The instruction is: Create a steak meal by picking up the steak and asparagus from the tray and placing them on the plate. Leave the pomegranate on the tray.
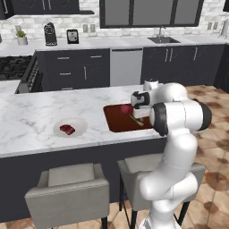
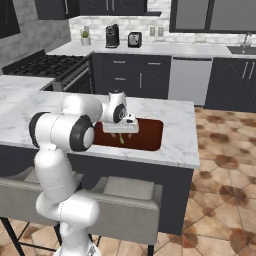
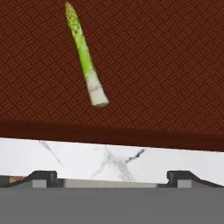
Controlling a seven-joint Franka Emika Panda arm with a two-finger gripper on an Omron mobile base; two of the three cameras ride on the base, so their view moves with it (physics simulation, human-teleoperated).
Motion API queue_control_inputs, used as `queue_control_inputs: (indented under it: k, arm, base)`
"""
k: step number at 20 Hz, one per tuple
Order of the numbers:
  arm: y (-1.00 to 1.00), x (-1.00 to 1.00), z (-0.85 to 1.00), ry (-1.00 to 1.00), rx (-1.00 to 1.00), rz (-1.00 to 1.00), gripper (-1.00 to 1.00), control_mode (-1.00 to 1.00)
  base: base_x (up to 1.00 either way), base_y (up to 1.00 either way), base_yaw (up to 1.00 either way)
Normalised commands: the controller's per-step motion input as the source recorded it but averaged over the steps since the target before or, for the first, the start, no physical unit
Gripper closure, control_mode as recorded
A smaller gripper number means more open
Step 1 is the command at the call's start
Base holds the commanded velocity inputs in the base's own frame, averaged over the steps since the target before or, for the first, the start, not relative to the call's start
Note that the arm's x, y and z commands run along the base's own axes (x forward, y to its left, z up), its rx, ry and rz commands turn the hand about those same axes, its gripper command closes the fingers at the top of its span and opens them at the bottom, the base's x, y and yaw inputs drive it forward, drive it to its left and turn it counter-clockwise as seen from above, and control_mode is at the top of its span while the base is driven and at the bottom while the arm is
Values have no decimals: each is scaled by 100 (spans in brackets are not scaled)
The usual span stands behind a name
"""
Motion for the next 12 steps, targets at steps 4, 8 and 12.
queue_control_inputs:
  k: [4, 8, 12]
  arm:
    - [-12, 61, -44, 7, 0, 0, -100, -100]
    - [0, 55, -35, 4, 0, 0, -100, -100]
    - [2, 33, -4, 2, 0, 0, -100, -100]
  base:
    - [0, 0, 0]
    - [0, 0, 0]
    - [0, 0, 0]
